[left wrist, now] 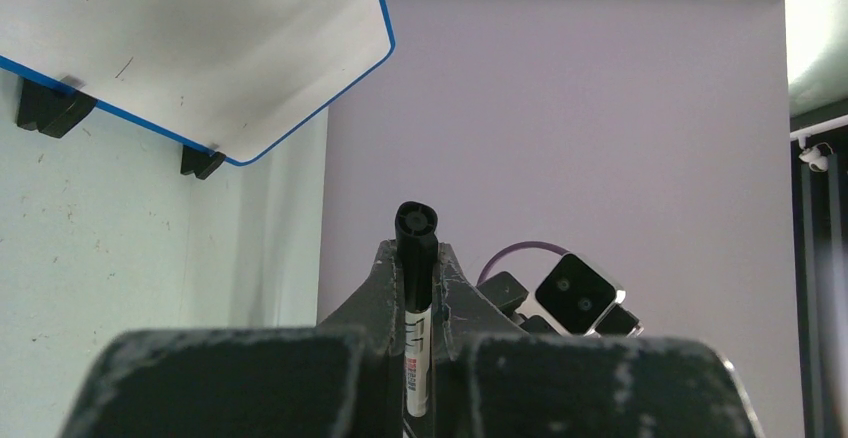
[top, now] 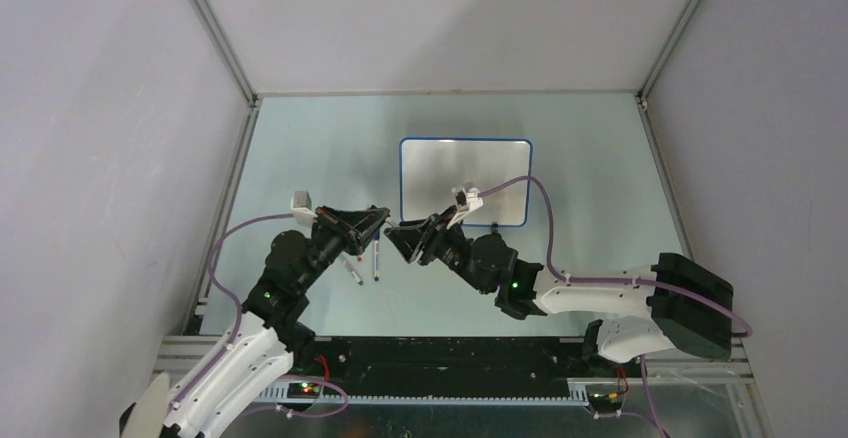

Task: Write a sentence on the whiteboard
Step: Open the pen cap from the whiteboard marker.

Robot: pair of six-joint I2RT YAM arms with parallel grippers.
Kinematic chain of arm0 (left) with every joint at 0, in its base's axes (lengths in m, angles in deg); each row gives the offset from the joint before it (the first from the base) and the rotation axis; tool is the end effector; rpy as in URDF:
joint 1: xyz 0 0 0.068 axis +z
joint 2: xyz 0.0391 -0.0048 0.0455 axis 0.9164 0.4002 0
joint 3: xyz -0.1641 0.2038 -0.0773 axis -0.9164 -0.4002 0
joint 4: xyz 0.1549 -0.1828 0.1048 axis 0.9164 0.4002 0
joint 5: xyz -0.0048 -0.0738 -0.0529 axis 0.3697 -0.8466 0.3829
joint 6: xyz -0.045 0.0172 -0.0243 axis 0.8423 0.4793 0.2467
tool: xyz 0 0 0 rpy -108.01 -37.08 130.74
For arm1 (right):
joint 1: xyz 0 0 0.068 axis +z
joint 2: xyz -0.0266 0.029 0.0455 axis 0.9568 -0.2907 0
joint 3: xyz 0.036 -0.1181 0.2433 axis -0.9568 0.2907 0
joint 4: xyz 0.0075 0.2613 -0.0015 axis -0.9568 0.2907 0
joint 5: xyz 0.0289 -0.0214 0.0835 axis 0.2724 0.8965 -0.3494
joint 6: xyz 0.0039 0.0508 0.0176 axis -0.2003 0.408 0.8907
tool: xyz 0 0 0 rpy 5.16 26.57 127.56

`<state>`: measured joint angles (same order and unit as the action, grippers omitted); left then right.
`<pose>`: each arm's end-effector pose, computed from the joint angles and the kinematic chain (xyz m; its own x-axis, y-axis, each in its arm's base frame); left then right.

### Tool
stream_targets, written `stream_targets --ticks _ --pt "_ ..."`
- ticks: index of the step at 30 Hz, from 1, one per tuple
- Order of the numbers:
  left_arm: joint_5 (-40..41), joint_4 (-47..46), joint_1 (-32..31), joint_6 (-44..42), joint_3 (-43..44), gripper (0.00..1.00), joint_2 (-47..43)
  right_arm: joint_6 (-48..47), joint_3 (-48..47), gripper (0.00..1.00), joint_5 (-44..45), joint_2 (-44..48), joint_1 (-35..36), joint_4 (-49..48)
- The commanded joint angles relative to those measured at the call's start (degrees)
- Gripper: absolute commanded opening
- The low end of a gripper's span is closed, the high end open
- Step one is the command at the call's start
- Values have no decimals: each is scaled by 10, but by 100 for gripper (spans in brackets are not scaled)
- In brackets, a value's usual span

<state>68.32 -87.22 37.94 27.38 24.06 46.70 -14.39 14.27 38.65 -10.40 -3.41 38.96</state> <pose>0.1319 -0.0760 0.2470 -0.5692 -0.8222 -0.0098 -0.0359 0.0367 -0.9987 0.1153 0.2755 0.2758 -0.4109 0.4584 -0.7880 -0.6364 0.4748 0.6080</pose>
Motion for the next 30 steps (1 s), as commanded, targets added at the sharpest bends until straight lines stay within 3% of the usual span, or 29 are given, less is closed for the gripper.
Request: stream_targets --ticks 1,8,11,15,18,26,30 --pt "4 -20 2 5 15 0 0 12 -8 49 10 -8 2 -23" --pt "3 -19 2 4 14 0 2 13 -16 30 2 -17 1 -22" --pt "3 -16 2 3 13 0 -1 13 -16 29 1 -17 0 -24" --pt "4 -12 2 3 11 0 -5 11 -16 42 0 -16 0 -24" --pt "6 -8 2 4 9 0 -10 10 -15 41 3 -12 1 -21" --pt "10 -1 2 2 4 0 -16 9 -16 29 3 -8 0 -18" --pt "13 0 2 3 1 0 -17 8 -16 10 4 -6 0 -17"
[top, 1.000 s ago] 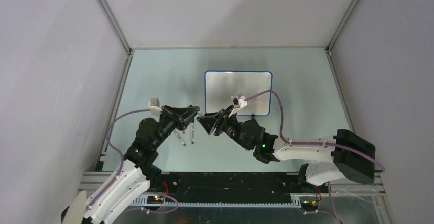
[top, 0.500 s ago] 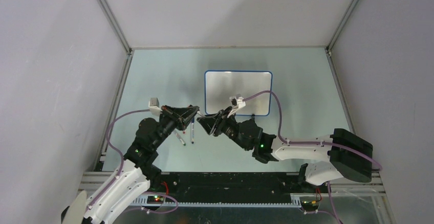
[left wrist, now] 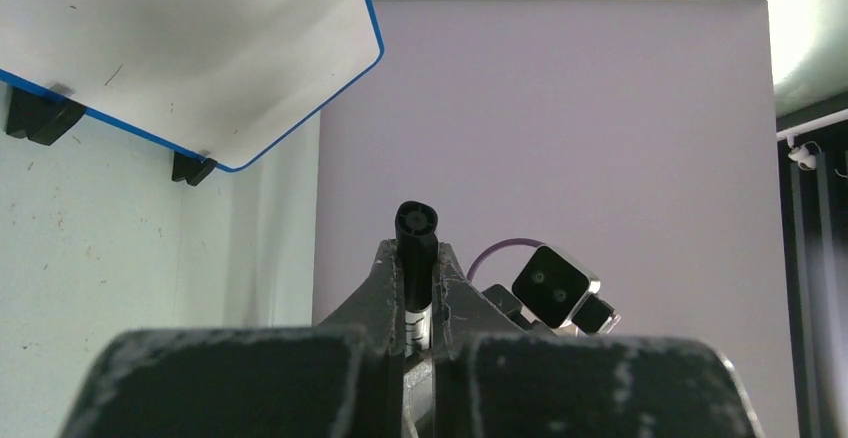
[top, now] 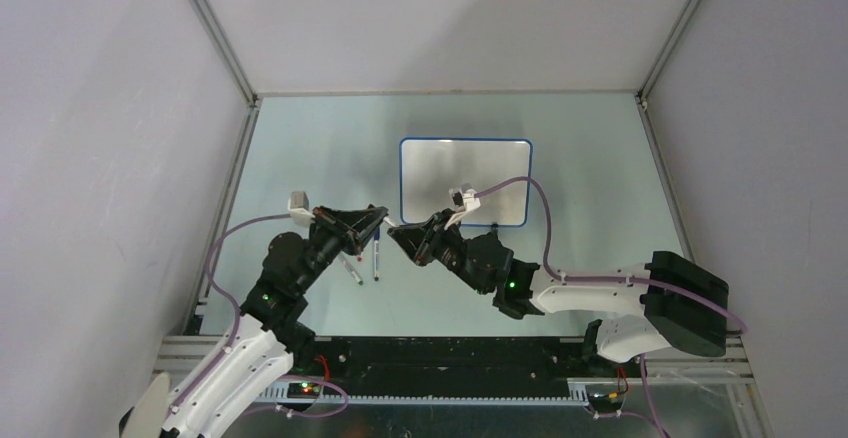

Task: Write a sentence on the whiteboard
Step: Open the pen cap from the whiteboard marker, then place the pen cap at the center of the board.

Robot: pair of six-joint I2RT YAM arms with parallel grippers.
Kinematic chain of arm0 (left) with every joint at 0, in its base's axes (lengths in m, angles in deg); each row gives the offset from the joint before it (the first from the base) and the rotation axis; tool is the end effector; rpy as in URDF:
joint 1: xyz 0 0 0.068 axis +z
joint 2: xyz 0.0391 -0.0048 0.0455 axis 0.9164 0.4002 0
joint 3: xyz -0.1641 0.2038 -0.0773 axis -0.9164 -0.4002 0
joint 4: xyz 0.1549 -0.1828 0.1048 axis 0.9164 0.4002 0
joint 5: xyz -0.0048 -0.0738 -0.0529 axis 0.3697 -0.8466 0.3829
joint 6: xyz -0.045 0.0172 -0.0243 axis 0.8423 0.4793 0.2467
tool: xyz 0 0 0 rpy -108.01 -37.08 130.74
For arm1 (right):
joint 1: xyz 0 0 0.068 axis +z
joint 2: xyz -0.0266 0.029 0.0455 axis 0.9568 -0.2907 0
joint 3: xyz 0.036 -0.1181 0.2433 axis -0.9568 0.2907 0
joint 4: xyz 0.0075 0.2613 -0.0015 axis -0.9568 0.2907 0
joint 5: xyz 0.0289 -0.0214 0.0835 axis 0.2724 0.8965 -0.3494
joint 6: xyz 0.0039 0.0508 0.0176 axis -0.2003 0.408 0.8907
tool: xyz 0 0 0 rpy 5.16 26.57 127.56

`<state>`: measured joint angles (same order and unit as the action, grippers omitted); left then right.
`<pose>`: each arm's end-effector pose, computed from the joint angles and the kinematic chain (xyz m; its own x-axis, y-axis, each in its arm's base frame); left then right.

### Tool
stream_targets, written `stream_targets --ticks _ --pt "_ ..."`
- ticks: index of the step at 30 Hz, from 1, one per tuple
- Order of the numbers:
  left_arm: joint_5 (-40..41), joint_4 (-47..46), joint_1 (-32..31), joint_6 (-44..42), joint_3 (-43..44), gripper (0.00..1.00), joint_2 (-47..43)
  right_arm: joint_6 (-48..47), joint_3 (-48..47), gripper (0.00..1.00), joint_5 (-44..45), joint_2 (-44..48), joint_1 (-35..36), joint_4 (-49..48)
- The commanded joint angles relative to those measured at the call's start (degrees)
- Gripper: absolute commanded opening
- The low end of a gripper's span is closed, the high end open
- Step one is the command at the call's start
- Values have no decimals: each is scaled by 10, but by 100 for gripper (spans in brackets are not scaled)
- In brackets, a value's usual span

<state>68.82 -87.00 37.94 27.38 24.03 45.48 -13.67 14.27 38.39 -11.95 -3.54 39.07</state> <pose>0.1295 -0.0743 0.2491 -0.5618 -0.8272 -0.0119 -0.0211 0.0287 -0.9994 0.1173 0.2794 0.2680 -0.4275 0.4420 -0.7886 -0.6262 0.4843 0.6109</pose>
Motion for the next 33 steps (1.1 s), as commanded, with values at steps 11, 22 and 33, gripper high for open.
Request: stream_targets --ticks 11,22,33 --pt "6 -1 51 2 -14 0 -4 -2 7 0 10 44 3 42" --pt "-54 13 189 -65 -30 0 25 14 82 0 -7 153 0 154" --pt "49 210 188 -241 -28 0 62 29 86 0 -9 248 -48 366"
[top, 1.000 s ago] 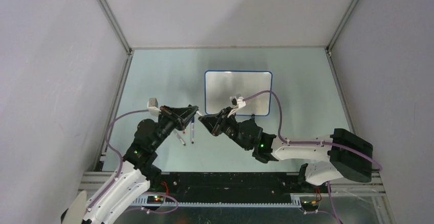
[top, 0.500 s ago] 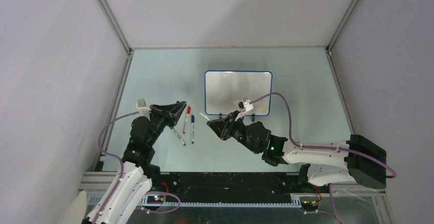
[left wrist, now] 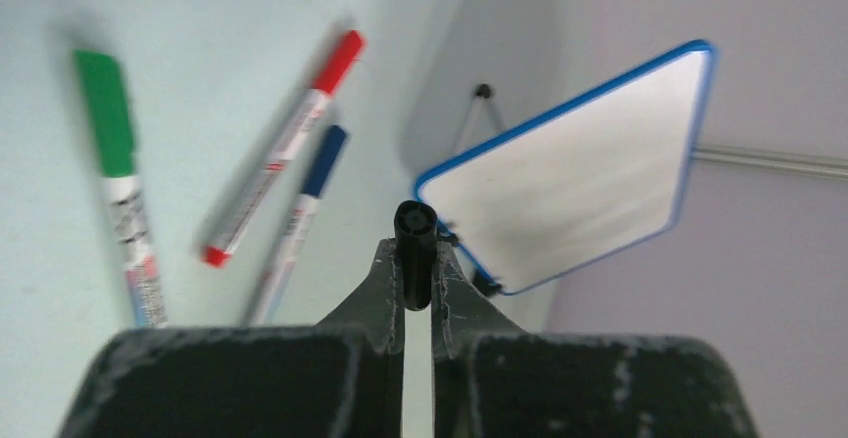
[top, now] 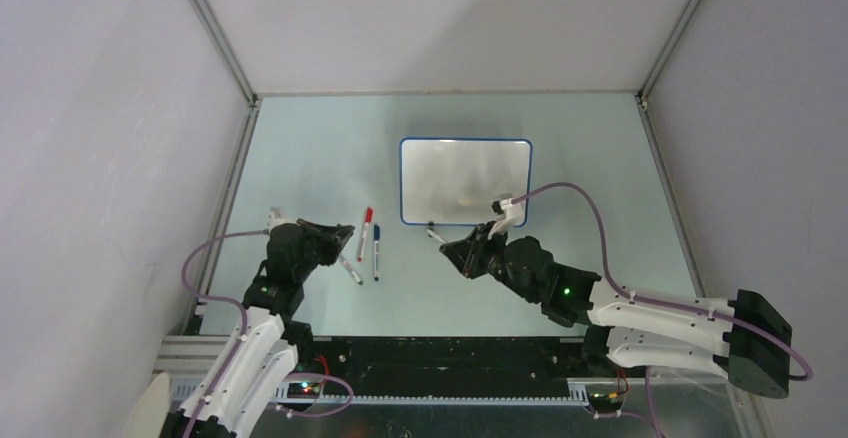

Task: Write a sentence on the whiteboard
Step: Place the pen cap at the center of the board.

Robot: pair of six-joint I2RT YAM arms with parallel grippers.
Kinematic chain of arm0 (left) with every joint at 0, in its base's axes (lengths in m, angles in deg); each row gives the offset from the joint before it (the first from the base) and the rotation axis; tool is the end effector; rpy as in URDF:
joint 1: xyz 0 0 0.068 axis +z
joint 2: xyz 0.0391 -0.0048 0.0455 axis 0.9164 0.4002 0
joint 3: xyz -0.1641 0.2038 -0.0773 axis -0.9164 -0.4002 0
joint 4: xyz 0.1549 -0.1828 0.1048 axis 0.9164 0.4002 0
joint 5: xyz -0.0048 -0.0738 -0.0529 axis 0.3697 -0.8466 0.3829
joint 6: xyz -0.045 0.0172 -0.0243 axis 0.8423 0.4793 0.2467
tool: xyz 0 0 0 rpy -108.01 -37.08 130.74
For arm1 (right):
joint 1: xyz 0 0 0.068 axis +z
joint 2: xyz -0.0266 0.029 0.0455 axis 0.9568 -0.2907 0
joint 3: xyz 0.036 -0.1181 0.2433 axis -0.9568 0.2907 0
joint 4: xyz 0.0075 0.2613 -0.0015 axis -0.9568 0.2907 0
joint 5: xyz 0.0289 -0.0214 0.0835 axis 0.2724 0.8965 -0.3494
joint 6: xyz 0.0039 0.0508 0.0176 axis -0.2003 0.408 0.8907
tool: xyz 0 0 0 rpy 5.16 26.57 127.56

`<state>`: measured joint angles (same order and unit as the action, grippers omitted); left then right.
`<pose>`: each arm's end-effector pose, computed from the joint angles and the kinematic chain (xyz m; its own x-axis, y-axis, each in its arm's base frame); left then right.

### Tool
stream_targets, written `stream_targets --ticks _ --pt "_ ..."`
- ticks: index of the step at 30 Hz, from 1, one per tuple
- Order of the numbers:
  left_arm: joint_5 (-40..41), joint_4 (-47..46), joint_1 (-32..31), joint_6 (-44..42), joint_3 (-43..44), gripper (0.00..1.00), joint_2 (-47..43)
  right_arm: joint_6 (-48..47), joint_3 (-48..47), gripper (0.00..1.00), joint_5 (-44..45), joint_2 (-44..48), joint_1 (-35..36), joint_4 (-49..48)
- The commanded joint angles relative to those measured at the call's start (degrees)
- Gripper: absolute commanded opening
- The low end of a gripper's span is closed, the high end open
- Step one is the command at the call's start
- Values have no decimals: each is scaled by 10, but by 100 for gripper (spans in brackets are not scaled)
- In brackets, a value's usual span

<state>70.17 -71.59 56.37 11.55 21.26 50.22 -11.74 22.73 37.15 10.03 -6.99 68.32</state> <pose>0.1473 -0.0289 0.1925 -0.3502 -0.9079 -0.2303 -0.3270 0.3489 -0.8782 0.1029 0.2037 0.2569 -0.5175 0.2751 -0.8102 -0.5272 0.6433 0.5552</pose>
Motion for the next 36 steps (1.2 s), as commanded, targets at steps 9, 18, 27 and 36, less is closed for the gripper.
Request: stream_targets --ticks 9,18,27,36 --pt "166 170 -55 -205 56 4 84 6 3 0 -6 38 -21 72" --pt "154 143 -56 -207 57 29 109 3 3 0 -33 21 -26 66" --pt "127 156 -56 -230 76 48 91 0 -13 0 -101 -1 -63 79" --pt "-47 -15 -92 -338 38 79 3 -14 -75 0 -247 -13 -149 173"
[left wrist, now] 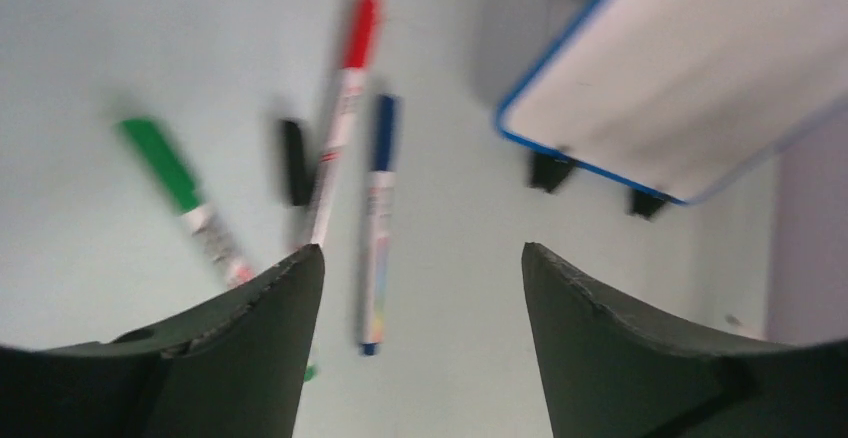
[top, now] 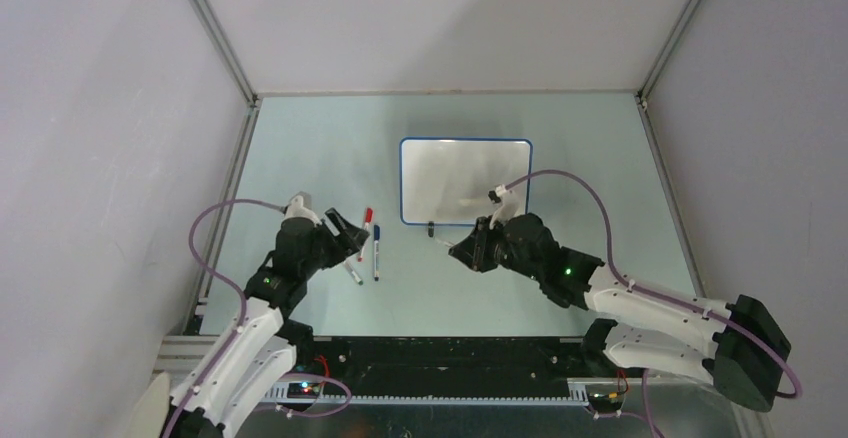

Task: Write a sentence on the whiteboard
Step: Place the pen cap at the center of the board, then move the whiteboard to the center of the board.

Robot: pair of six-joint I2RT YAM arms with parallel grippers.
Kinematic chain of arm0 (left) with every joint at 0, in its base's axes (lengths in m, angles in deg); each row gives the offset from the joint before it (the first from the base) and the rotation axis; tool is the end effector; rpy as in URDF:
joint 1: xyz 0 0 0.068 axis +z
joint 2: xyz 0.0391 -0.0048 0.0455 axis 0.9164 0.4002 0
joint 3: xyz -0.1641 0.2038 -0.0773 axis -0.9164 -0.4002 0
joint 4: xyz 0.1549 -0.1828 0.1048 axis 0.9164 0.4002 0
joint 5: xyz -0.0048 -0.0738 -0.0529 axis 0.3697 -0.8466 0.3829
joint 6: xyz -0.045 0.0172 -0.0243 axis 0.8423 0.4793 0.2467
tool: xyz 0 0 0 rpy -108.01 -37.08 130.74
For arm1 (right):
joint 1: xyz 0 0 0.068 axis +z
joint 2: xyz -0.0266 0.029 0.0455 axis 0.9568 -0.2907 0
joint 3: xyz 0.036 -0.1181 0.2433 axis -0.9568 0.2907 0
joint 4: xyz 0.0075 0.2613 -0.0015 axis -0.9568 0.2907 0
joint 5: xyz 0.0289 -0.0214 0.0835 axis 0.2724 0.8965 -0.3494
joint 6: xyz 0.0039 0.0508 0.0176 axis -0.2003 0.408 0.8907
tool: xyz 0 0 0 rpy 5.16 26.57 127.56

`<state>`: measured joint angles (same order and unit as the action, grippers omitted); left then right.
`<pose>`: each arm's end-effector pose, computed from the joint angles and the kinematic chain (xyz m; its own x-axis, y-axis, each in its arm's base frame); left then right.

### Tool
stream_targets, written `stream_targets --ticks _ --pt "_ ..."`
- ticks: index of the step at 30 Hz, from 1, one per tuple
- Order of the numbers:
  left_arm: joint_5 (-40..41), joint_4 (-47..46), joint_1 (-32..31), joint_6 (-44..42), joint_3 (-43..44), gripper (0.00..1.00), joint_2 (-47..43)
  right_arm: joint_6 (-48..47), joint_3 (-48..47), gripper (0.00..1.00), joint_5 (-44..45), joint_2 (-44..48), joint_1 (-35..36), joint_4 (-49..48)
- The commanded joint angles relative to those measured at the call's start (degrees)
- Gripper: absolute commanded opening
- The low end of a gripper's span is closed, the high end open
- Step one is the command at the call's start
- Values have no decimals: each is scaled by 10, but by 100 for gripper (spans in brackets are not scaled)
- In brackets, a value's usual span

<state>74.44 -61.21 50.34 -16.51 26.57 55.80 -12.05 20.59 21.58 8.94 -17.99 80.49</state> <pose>0.1489 -0.0430 0.1945 -0.5902 -0.5689 -0.5727 -0.2006 0.7906 -0.5785 0.1327 0.1864 0.2435 -0.6565 0.1306 -0.7430 -0.4855 0.6806 0.5487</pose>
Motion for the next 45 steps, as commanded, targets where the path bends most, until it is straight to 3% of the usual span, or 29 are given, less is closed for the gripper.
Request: stream_targets --ticks 1,6,9,14,21,26,31,36,41,45 --pt "-85 -143 -44 -60 -18 83 -62 -15 -60 0 -116 -1 -46 61" --pt "-26 -190 -137 -121 -5 99 -84 -47 -123 0 -160 -2 -86 168" --pt "-20 -255 -162 -155 -12 99 -78 -73 -164 0 -156 -4 -95 222" --pt "30 -272 -169 -197 -2 99 -74 -85 -181 0 -121 12 -98 262" --pt "-67 -368 -169 -251 20 99 -17 -96 -186 0 -130 12 -99 279" --pt "8 -449 -169 -258 -32 99 -21 -95 -198 0 -114 10 -100 292" --pt "96 -394 -168 -249 -7 99 -19 -60 -204 0 -44 10 -100 303" --pt "110 -295 -164 -211 29 99 -13 -9 -204 0 39 19 -87 319" --pt "115 -205 -159 -176 61 99 -4 93 -210 0 204 43 -39 381" --pt "130 -160 -159 -138 62 99 -18 158 -226 0 236 37 -25 437"
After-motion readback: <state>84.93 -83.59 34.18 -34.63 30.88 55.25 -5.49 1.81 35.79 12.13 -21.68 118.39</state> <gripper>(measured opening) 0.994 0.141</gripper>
